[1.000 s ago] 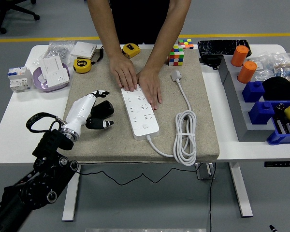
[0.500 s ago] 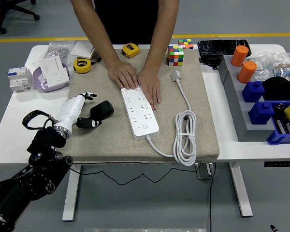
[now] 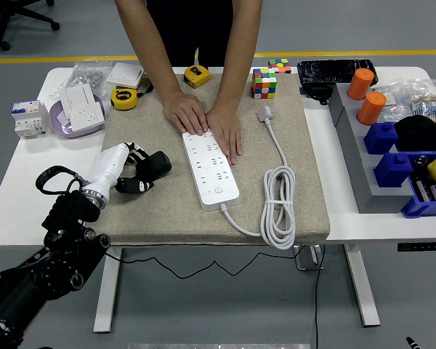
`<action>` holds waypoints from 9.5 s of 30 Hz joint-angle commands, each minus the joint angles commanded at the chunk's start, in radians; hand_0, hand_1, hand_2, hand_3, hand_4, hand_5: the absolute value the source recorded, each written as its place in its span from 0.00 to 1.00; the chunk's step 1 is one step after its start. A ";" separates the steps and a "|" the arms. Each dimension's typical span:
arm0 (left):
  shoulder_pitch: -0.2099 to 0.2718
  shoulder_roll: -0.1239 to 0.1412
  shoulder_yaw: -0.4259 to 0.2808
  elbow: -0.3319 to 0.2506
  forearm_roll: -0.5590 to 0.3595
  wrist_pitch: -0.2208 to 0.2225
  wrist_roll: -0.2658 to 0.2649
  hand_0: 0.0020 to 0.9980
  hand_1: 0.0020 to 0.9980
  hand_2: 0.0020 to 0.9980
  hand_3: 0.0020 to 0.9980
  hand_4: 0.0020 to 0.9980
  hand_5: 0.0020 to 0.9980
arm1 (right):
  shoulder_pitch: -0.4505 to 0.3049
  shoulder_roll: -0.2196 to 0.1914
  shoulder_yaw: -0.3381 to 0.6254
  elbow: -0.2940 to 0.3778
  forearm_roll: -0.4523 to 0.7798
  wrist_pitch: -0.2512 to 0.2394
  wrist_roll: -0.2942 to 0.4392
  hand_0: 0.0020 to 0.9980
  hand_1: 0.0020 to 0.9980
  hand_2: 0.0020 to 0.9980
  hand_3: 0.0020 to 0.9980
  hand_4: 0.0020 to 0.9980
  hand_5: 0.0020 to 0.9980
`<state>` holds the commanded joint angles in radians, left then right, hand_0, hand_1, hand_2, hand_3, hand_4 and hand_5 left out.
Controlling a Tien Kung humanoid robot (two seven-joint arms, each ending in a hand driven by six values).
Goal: Pick up the plug,place it near the board,insert it into the board,press the button
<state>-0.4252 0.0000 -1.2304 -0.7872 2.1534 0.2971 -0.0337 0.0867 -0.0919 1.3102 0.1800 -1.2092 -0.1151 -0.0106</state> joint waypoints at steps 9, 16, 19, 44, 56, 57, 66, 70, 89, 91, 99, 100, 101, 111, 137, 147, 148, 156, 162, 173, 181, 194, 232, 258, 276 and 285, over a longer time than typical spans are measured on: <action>-0.010 0.000 0.006 0.005 -0.019 -0.024 0.003 0.54 0.62 0.58 0.61 1.00 0.08 | 0.002 -0.001 0.005 0.000 -0.003 -0.001 -0.001 0.76 0.77 0.76 0.81 1.00 0.92; -0.036 0.000 0.065 0.001 -0.099 -0.039 0.005 0.56 0.66 0.62 0.63 1.00 0.10 | 0.003 -0.002 0.001 0.000 0.002 0.002 0.000 0.76 0.77 0.76 0.81 1.00 0.92; -0.054 0.000 0.079 0.018 -0.118 -0.044 0.005 0.56 0.66 0.62 0.63 1.00 0.10 | 0.005 -0.001 -0.007 0.000 0.010 0.002 0.002 0.76 0.77 0.76 0.81 1.00 0.92; -0.075 0.000 0.063 0.085 -0.145 0.007 -0.015 0.38 0.46 0.51 0.54 0.93 0.13 | 0.009 -0.001 -0.008 0.000 0.010 0.001 0.002 0.76 0.77 0.76 0.81 1.00 0.92; -0.080 0.000 0.072 0.085 -0.139 -0.016 -0.003 0.31 0.38 0.40 0.52 0.79 0.09 | 0.008 0.000 -0.004 0.000 0.008 -0.001 0.002 0.76 0.77 0.76 0.81 1.00 0.92; -0.080 0.000 0.074 0.083 -0.142 -0.017 -0.002 0.31 0.38 0.40 0.52 0.79 0.09 | 0.008 0.000 -0.004 0.000 0.008 -0.001 0.002 0.76 0.77 0.76 0.81 1.00 0.92; -0.086 0.000 0.104 0.041 -0.156 -0.030 0.015 0.30 0.34 0.32 0.50 0.77 0.08 | 0.007 0.001 -0.002 0.000 0.007 -0.001 0.002 0.76 0.77 0.76 0.81 1.00 0.92; -0.096 0.000 0.124 0.020 -0.164 -0.037 0.024 0.30 0.33 0.30 0.50 0.77 0.07 | 0.006 0.002 -0.003 0.000 0.009 -0.001 0.002 0.76 0.77 0.76 0.81 1.00 0.92; -0.141 0.000 0.270 -0.091 -0.254 -0.079 0.047 0.35 0.40 0.36 0.51 0.77 0.00 | 0.006 0.004 -0.002 0.000 0.005 0.000 0.000 0.76 0.77 0.76 0.81 1.00 0.92; -0.141 0.000 0.280 -0.094 -0.250 -0.084 0.049 0.35 0.40 0.36 0.51 0.77 0.00 | 0.005 0.003 0.000 0.000 0.003 0.000 0.000 0.76 0.77 0.76 0.81 1.00 0.92; -0.162 0.000 0.308 -0.046 -0.234 -0.077 0.043 0.36 0.42 0.37 0.52 0.78 0.00 | 0.006 0.002 -0.008 0.000 0.007 0.001 0.000 0.76 0.77 0.76 0.81 1.00 0.93; -0.166 0.000 0.310 -0.039 -0.231 -0.075 0.042 0.37 0.43 0.37 0.51 0.81 0.00 | 0.006 0.002 -0.008 0.000 0.007 0.001 0.000 0.76 0.77 0.76 0.81 1.00 0.93; -0.169 0.000 0.311 -0.032 -0.226 -0.073 0.041 0.37 0.43 0.37 0.51 0.81 0.00 | 0.007 0.002 -0.008 0.000 0.007 0.001 -0.001 0.76 0.77 0.76 0.81 1.00 0.93; -0.190 0.000 0.267 0.001 -0.207 -0.018 0.016 0.37 0.42 0.36 0.50 0.80 0.00 | 0.005 0.001 -0.005 0.000 0.002 0.001 -0.002 0.76 0.77 0.76 0.81 1.00 0.93; -0.171 0.000 0.281 0.012 -0.201 -0.068 0.028 0.37 0.44 0.37 0.49 0.82 0.00 | 0.006 -0.001 -0.001 0.000 0.008 0.000 0.003 0.76 0.77 0.76 0.81 1.00 0.93; -0.174 0.000 0.284 0.013 -0.201 -0.074 0.029 0.38 0.44 0.37 0.49 0.82 0.00 | 0.007 -0.002 0.001 0.000 0.008 0.000 0.003 0.76 0.77 0.76 0.80 1.00 0.93; -0.174 0.000 0.285 0.013 -0.202 -0.075 0.029 0.38 0.44 0.37 0.49 0.82 0.00 | 0.007 -0.002 0.002 0.000 0.007 0.000 0.003 0.76 0.77 0.76 0.80 1.00 0.93; -0.174 0.000 0.292 0.001 -0.206 -0.079 0.031 0.38 0.45 0.37 0.49 0.82 0.00 | 0.006 -0.001 0.001 0.000 0.010 0.000 0.004 0.76 0.77 0.76 0.80 1.00 0.93; -0.172 0.000 0.283 -0.004 -0.205 -0.084 0.031 0.38 0.45 0.37 0.49 0.82 0.00 | 0.005 -0.001 0.006 0.000 0.007 -0.001 0.003 0.76 0.77 0.76 0.80 1.00 0.93; -0.162 0.000 0.270 0.003 -0.204 -0.087 0.030 0.38 0.45 0.37 0.49 0.83 0.00 | 0.003 0.000 0.007 0.000 0.008 -0.001 0.004 0.76 0.77 0.76 0.80 1.00 0.93; -0.161 0.000 0.263 0.006 -0.204 -0.088 0.028 0.38 0.45 0.37 0.49 0.83 0.00 | 0.004 0.000 0.007 0.000 0.009 0.000 0.004 0.76 0.77 0.76 0.80 1.00 0.93; -0.161 0.000 0.269 0.011 -0.209 -0.094 0.028 0.38 0.45 0.37 0.49 0.83 0.00 | 0.004 0.000 0.008 0.000 0.010 0.000 0.004 0.76 0.77 0.76 0.80 1.00 0.93; -0.172 0.000 0.274 0.030 -0.215 -0.104 0.026 0.40 0.47 0.38 0.49 0.82 0.00 | 0.006 -0.002 0.010 0.000 0.010 0.000 0.006 0.76 0.77 0.76 0.80 1.00 0.93; -0.177 0.000 0.274 0.041 -0.193 -0.117 0.030 0.45 0.50 0.42 0.50 0.83 0.00 | 0.007 -0.002 0.008 0.000 0.015 0.000 0.008 0.76 0.77 0.76 0.81 1.00 0.93; -0.177 0.000 0.284 0.037 -0.193 -0.167 0.036 0.68 0.66 0.58 0.56 1.00 0.11 | 0.008 -0.003 0.009 0.000 0.020 0.002 0.014 0.76 0.77 0.76 0.80 1.00 0.93; -0.182 0.000 0.269 0.038 -0.209 -0.184 0.033 0.73 0.69 0.64 0.66 1.00 0.20 | 0.007 -0.003 0.013 0.000 0.018 0.005 0.016 0.76 0.77 0.76 0.80 1.00 0.93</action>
<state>-0.6076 0.0000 -0.9610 -0.7489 1.9440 0.1136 -0.0009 0.0941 -0.0946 1.3232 0.1800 -1.1910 -0.1100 0.0052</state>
